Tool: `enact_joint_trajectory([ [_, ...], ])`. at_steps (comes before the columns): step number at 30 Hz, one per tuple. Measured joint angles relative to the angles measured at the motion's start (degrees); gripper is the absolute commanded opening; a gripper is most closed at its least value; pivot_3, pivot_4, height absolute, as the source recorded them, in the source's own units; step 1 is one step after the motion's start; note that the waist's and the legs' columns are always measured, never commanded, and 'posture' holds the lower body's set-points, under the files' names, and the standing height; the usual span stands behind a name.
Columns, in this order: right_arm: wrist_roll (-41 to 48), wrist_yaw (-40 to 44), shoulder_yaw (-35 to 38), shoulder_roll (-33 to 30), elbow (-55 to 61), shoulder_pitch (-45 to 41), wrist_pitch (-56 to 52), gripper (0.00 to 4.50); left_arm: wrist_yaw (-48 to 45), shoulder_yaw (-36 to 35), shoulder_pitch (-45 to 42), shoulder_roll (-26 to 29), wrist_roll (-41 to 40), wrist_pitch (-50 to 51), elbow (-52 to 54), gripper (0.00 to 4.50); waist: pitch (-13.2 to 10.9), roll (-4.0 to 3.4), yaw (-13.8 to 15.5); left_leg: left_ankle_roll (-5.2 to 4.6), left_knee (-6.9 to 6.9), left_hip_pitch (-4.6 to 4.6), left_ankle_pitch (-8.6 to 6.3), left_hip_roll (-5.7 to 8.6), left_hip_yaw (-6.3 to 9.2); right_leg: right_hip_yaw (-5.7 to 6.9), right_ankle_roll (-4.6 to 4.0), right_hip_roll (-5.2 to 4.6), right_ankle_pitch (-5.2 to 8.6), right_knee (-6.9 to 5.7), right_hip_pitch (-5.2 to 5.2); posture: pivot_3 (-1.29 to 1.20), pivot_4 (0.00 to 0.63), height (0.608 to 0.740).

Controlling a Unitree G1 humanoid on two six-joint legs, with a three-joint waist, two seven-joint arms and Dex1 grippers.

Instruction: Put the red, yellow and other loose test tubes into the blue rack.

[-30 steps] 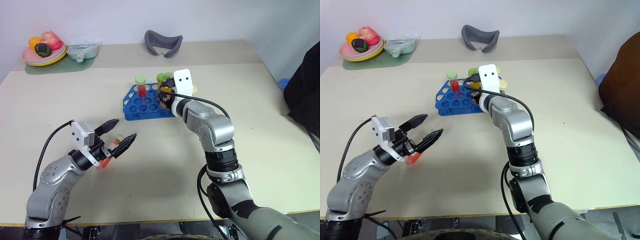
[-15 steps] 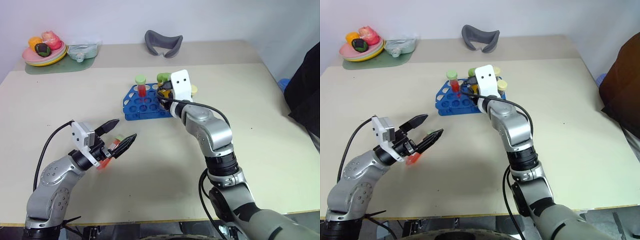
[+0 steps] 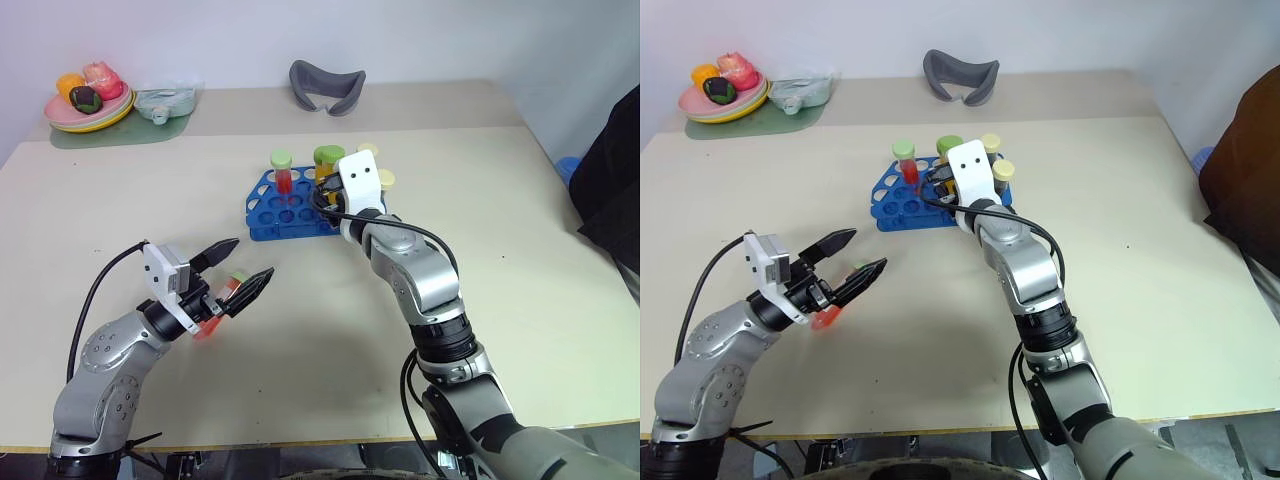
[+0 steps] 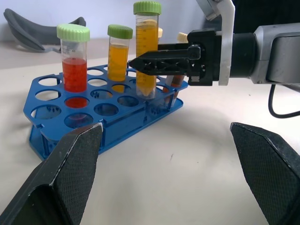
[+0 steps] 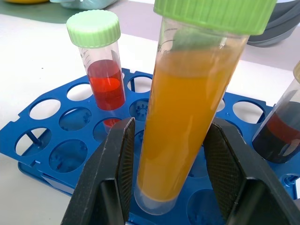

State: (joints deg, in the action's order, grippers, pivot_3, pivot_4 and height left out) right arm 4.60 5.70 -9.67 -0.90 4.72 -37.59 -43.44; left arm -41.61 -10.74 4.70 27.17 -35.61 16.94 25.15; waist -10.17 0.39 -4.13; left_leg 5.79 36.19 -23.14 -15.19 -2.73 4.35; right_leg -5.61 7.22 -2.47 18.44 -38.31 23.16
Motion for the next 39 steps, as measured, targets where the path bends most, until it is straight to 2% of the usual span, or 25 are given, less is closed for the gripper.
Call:
enact_joint_trajectory([
  [10, -1.0, -0.3, 0.1, 0.2, -0.3, 0.4, 0.0, 2.17, -0.1, 0.0, 0.0, 0.0, 0.0, 0.0, 0.0, 4.5, 0.0, 0.0, 0.0, 0.0, 0.0, 0.0, 0.0, 0.0, 0.0, 0.0, 0.0, 0.0, 0.0, 0.0, 0.0, 0.0, 0.15, 0.74],
  [12, -1.0, -0.1, 0.1, 0.2, -0.3, 0.7, 0.0, 1.63, -0.1, 0.1, -0.1, 0.0, 0.0, 0.0, 0.0, 4.5, 0.0, 0.0, 0.0, 0.0, 0.0, 0.0, 0.0, 0.0, 0.0, 0.0, 0.0, 0.0, 0.0, 0.0, 0.0, 0.0, 0.15, 0.74],
  [26, -1.5, 0.5, 0.0, 0.5, -0.3, 1.0, 0.7, 1.63, 0.2, 0.5, -0.2, 0.0, 0.0, 0.0, 0.0, 4.5, 0.0, 0.0, 0.0, 0.0, 0.0, 0.0, 0.0, 0.0, 0.0, 0.0, 0.0, 0.0, 0.0, 0.0, 0.0, 0.0, 0.15, 0.74],
  [39, -0.8, 3.8, 1.1, 1.7, -1.8, 7.3, 13.2, 1.63, 0.4, 0.5, -0.4, 0.0, 0.0, 0.1, 0.3, 4.5, 0.0, 0.0, 0.0, 0.0, -0.01, 0.0, 0.0, 0.0, 0.0, 0.0, 0.0, 0.0, 0.0, 0.0, 0.0, 0.0, 0.15, 0.74],
])
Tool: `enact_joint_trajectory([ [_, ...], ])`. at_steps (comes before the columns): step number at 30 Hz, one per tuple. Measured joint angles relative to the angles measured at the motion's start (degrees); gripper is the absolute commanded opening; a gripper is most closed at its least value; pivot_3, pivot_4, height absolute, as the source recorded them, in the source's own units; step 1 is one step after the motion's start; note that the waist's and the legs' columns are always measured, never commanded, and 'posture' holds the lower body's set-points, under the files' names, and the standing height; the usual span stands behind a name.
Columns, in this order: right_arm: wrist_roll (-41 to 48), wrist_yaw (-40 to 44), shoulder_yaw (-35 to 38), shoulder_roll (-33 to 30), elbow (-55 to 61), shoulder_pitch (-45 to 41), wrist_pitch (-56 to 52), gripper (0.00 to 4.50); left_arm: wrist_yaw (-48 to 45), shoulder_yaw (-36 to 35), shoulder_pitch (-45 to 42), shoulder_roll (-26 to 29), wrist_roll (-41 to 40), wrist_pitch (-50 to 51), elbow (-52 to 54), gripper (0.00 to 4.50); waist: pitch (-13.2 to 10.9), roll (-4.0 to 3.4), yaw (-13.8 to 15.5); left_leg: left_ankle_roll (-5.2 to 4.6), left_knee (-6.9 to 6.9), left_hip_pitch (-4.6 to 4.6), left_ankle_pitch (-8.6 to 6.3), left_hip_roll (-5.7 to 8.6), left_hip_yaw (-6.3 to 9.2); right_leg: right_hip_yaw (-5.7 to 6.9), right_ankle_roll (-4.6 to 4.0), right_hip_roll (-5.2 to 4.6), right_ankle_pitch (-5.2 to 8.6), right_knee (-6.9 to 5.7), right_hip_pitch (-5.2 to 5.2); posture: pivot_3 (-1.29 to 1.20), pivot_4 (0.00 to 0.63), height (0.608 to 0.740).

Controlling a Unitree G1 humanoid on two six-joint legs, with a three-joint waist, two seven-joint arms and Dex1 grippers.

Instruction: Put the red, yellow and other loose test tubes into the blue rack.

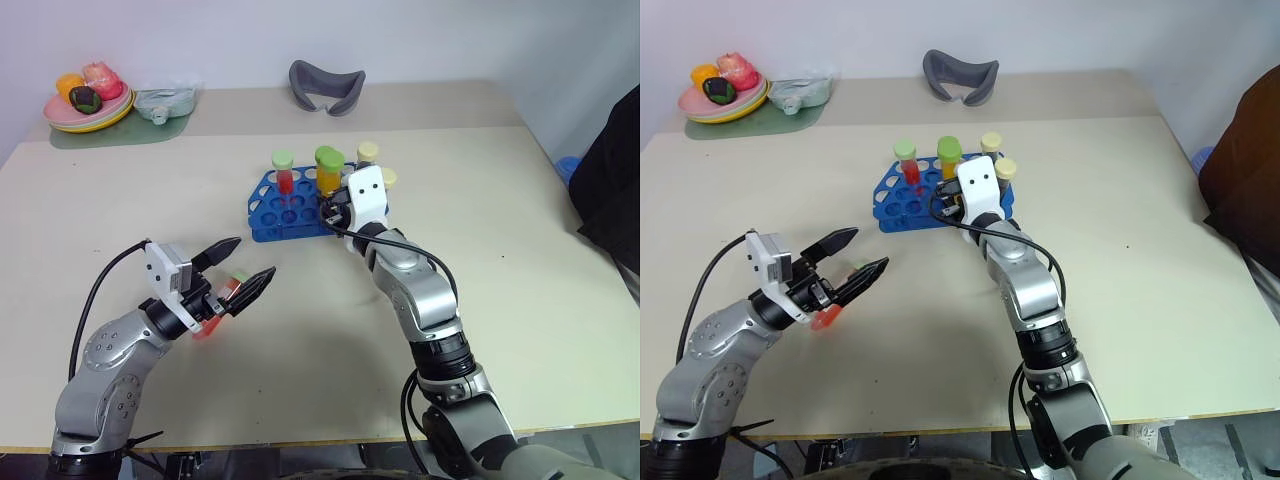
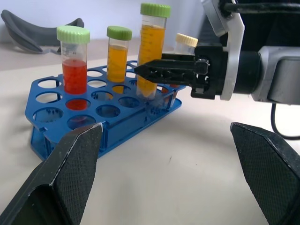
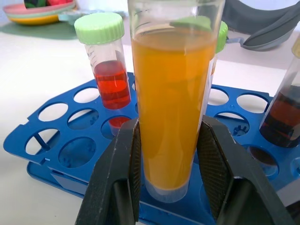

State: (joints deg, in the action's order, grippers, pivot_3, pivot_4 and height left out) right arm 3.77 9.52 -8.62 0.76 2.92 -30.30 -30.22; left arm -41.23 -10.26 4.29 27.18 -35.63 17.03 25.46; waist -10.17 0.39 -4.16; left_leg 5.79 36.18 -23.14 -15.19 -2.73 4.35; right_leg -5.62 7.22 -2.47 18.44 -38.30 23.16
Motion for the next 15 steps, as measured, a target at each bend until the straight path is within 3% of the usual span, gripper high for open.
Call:
enact_joint_trajectory([
  [6, -0.1, 2.2, -0.1, -0.3, -2.5, 0.8, 3.3, 1.63, 0.0, 0.0, 0.0, 0.1, 0.0, 0.1, 0.2, 4.5, 0.0, 0.0, 0.0, 0.0, 0.0, 0.0, 0.0, 0.0, 0.0, 0.0, 0.0, 0.0, 0.0, 0.0, 0.0, 0.0, 0.15, 0.74],
  [10, 0.0, 4.3, -0.2, -0.7, -3.0, 0.7, 5.5, 2.93, 0.2, 0.0, 0.0, 0.2, 0.0, 0.2, 0.2, 4.5, 0.0, 0.0, 0.0, 0.0, 0.0, 0.0, 0.0, 0.0, 0.0, 0.0, 0.0, 0.0, 0.0, 0.0, 0.0, 0.0, 0.15, 0.74],
  [13, -0.2, 4.9, -0.4, -0.9, -2.8, 0.7, 6.6, 4.45, 0.4, 0.0, 0.1, 0.4, 0.0, 0.4, 0.2, 4.5, 0.0, 0.0, 0.1, 0.0, 0.01, 0.0, 0.0, 0.0, 0.0, 0.0, 0.0, 0.0, 0.0, 0.0, 0.0, 0.0, 0.15, 0.74],
  [15, -0.7, 4.8, -0.5, -1.5, -2.2, 0.5, 7.1, 4.45, 0.7, -0.1, 0.1, 0.4, 0.0, 0.7, 0.2, 4.5, 0.0, 0.0, 0.1, 0.0, 0.01, 0.0, 0.0, 0.0, 0.0, 0.0, 0.0, 0.0, 0.0, 0.0, 0.0, 0.0, 0.15, 0.74],
])
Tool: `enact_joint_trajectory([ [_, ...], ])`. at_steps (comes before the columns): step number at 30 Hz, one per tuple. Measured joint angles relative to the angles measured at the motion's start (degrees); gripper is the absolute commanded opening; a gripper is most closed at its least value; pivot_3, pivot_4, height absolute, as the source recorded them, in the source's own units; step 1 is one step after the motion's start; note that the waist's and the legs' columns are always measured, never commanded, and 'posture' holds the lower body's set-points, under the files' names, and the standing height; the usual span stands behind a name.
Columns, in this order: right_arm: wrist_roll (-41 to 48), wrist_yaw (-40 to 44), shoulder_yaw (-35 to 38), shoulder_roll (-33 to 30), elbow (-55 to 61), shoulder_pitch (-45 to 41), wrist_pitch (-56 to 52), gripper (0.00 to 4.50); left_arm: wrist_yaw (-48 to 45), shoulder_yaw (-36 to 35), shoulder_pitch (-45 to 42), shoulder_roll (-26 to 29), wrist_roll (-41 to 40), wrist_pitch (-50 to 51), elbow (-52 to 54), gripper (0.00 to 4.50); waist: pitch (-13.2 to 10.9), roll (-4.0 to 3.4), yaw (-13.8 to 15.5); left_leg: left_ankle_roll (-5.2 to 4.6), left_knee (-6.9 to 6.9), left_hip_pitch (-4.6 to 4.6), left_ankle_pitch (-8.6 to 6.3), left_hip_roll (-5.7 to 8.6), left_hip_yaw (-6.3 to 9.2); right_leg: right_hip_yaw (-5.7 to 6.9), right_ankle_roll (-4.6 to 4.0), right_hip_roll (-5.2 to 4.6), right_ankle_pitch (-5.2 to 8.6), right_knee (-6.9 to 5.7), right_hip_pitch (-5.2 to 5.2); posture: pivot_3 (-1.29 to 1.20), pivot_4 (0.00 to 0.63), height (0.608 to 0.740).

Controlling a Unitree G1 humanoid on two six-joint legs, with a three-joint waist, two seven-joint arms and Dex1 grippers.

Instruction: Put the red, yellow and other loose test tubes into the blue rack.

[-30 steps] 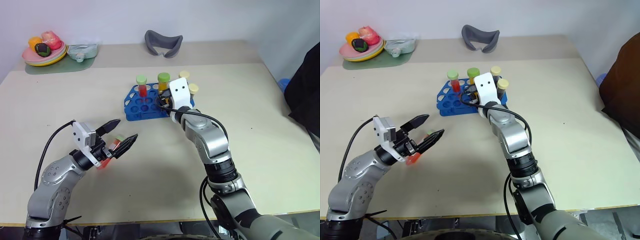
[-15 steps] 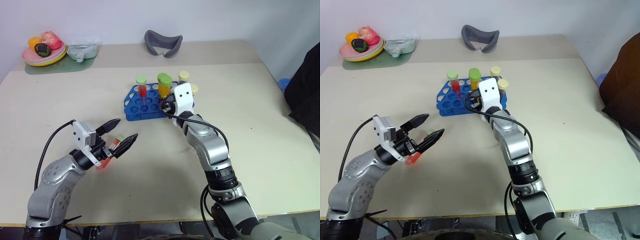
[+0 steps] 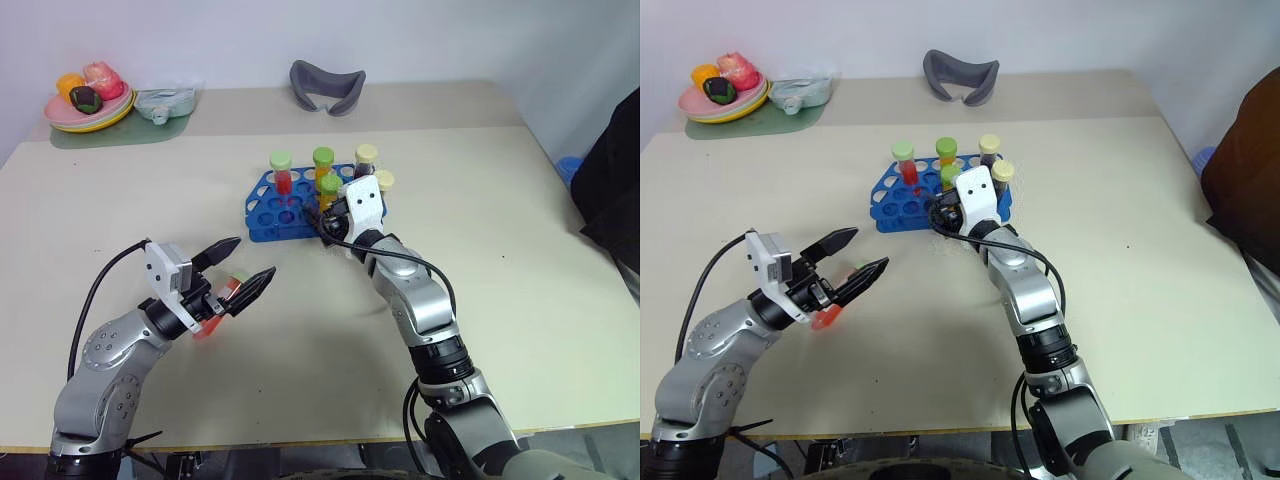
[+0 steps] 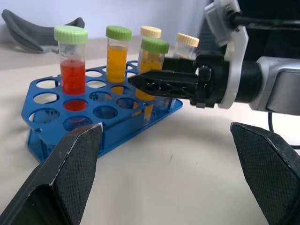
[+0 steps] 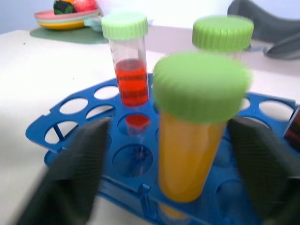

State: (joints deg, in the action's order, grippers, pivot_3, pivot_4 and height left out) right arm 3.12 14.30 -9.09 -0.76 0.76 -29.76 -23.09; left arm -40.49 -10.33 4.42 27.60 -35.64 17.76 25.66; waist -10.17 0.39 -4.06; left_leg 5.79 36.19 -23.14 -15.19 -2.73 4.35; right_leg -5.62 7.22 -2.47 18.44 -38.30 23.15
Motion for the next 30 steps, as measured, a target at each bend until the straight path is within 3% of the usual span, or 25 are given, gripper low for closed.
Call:
enact_joint_trajectory([
  [9, 1.1, 4.8, 1.8, -7.4, 10.5, -0.3, 0.0, 4.45, 4.1, -3.8, -0.7, 4.0, -2.7, 6.2, 2.6, 4.5, 0.0, 0.0, 0.0, -0.01, 0.01, 0.0, 0.0, 0.0, 0.02, 0.0, 0.0, 0.0, 0.0, -0.01, 0.0, 0.0, 0.15, 0.74],
  [14, 8.4, 8.4, 7.9, -10.6, 17.6, -1.7, -1.5, 4.45, 8.6, -6.1, -5.0, 9.0, -5.2, 14.9, 3.5, 4.5, 0.0, 0.0, 0.1, -0.01, 0.01, -0.01, 0.0, 0.0, 0.06, 0.02, 0.0, 0.0, 0.0, 0.0, -0.03, 0.0, 0.15, 0.74],
  [18, 14.3, 18.3, 8.2, -19.5, 22.2, -0.3, -3.8, 4.45, 15.0, -5.5, -11.4, 12.3, -6.8, 26.4, 4.0, 4.5, 0.0, 0.03, 0.2, -0.03, 0.03, 0.0, -0.01, 0.02, 0.12, 0.09, 0.01, -0.02, 0.0, 0.1, -0.14, 0.0, 0.15, 0.74],
  [22, 15.8, 27.6, 6.2, -29.2, 22.7, 5.5, -4.8, 4.45, 20.2, -1.8, -19.2, 19.6, -7.5, 41.6, 5.4, 4.5, 0.0, 0.01, 0.0, -0.03, 0.02, 0.02, -0.02, 0.05, 0.17, 0.12, 0.01, -0.02, 0.01, 0.14, -0.18, 0.0, 0.15, 0.74],
  [26, 16.5, 35.2, 4.0, -35.9, 24.3, 11.1, -4.6, 4.45, 21.8, 1.4, -34.9, 21.6, -13.4, 67.4, 1.7, 4.5, -0.1, 0.04, 0.0, -0.04, 0.07, 0.04, -0.02, 0.05, 0.27, 0.18, 0.02, 0.05, 0.01, 0.12, -0.26, 0.0, 0.15, 0.74],
  [30, 17.4, 39.0, 2.7, -38.6, 25.2, 12.9, -4.5, 4.45, 23.5, 12.8, -42.1, 29.9, -15.9, 74.3, 0.5, 4.5, -0.1, 0.06, -0.4, -0.03, -0.02, 0.12, -0.01, 0.04, 0.26, 0.12, 0.01, 0.07, 0.01, 0.13, -0.25, 0.0, 0.15, 0.74],
])
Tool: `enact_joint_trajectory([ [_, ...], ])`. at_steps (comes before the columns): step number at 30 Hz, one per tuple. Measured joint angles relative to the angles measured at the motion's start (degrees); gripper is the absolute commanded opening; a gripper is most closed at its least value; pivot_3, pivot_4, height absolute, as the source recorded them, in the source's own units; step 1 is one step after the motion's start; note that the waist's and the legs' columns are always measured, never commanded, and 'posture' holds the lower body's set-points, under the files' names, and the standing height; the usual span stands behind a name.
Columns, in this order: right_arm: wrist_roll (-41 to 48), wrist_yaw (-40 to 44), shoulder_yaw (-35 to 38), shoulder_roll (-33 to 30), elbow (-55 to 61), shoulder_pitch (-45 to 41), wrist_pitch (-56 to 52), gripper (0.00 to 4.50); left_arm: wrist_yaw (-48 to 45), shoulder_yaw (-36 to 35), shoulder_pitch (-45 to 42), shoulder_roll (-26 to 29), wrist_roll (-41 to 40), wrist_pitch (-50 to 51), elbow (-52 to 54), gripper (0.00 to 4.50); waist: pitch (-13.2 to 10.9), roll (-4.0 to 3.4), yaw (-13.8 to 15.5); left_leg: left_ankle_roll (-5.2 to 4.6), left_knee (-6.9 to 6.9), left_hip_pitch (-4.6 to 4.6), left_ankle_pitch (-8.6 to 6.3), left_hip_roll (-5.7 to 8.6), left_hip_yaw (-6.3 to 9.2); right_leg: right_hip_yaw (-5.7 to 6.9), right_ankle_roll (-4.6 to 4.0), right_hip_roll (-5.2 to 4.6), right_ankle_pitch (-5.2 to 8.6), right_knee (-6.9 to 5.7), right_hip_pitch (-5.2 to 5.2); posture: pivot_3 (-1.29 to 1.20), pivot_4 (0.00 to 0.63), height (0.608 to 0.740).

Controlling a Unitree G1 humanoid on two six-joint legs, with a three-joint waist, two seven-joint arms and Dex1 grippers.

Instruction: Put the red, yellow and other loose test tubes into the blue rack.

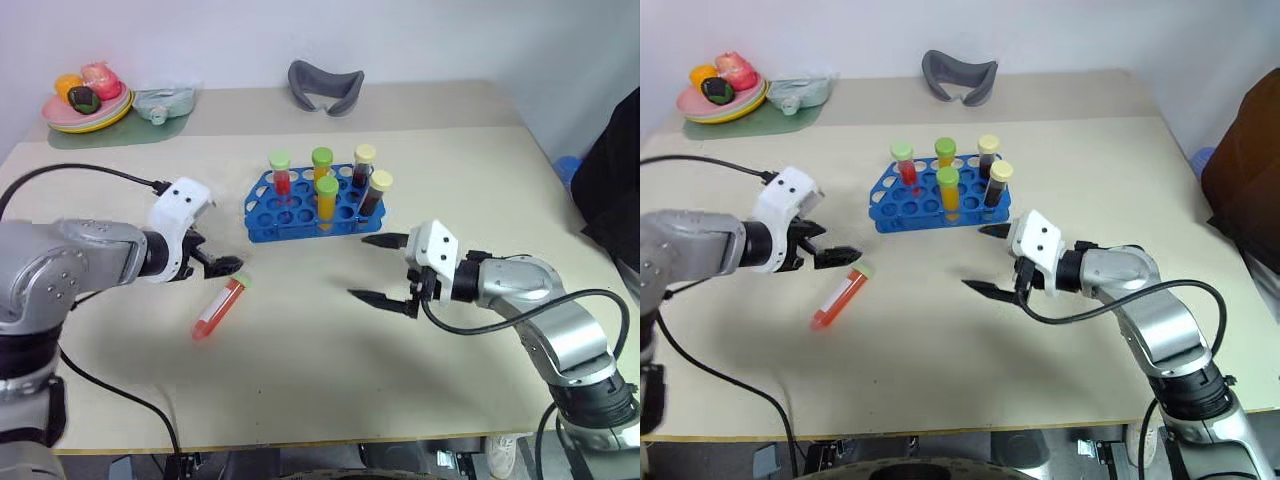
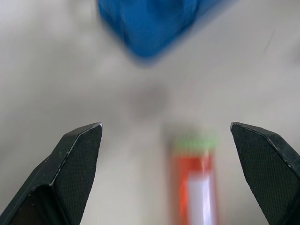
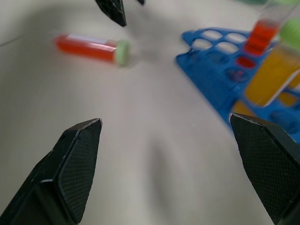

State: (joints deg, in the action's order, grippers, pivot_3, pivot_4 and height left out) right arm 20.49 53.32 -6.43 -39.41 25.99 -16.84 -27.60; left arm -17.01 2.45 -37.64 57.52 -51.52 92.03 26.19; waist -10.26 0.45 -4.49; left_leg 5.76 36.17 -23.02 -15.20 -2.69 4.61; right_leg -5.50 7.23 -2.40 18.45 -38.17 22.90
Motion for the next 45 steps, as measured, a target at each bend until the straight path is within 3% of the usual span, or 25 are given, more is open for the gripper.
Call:
enact_joint_trajectory([
  [5, 0.1, -0.8, -0.8, 1.6, 0.3, -0.8, 0.0, 4.45, 4.1, 5.2, -0.5, 0.3, -6.4, 0.0, -1.8, 4.5, 0.0, 0.05, 0.7, 0.01, 0.1, -0.03, 0.0, 0.01, 0.01, 0.02, 0.0, -0.03, 0.0, -0.01, -0.05, 0.0, 0.15, 0.74],
  [23, -0.7, -4.5, -5.2, 4.7, 1.4, -0.7, 0.0, 4.45, 32.9, 11.3, -0.7, -1.8, -29.0, 0.0, -10.1, 4.5, 0.0, 0.05, 0.7, 0.01, 0.13, -0.03, 0.01, 0.02, 0.03, 0.03, 0.0, -0.06, 0.0, -0.03, -0.06, 0.0, 0.15, 0.74],
  [39, -1.3, -4.7, -5.7, 5.4, 1.4, -0.7, 0.4, 4.45, 44.8, 11.9, -1.4, -3.5, -37.2, 0.0, -14.7, 4.5, 0.0, 0.03, 0.6, 0.01, 0.1, 0.6, 0.01, 0.04, 0.01, 0.01, -0.01, -0.06, 0.0, -0.05, -0.64, 0.0, 0.15, 0.74],
  [45, -1.4, -4.7, -5.7, 5.5, 1.4, -0.7, 0.5, 4.5, 46.6, 11.9, -1.6, -3.9, -38.1, -0.1, -15.3, 1.87, 0.0, 0.04, 0.6, 0.01, 0.1, 0.61, 0.01, 0.03, 0.01, 0.01, -0.01, -0.06, 0.0, -0.05, -0.63, 0.0, 0.15, 0.74],
])
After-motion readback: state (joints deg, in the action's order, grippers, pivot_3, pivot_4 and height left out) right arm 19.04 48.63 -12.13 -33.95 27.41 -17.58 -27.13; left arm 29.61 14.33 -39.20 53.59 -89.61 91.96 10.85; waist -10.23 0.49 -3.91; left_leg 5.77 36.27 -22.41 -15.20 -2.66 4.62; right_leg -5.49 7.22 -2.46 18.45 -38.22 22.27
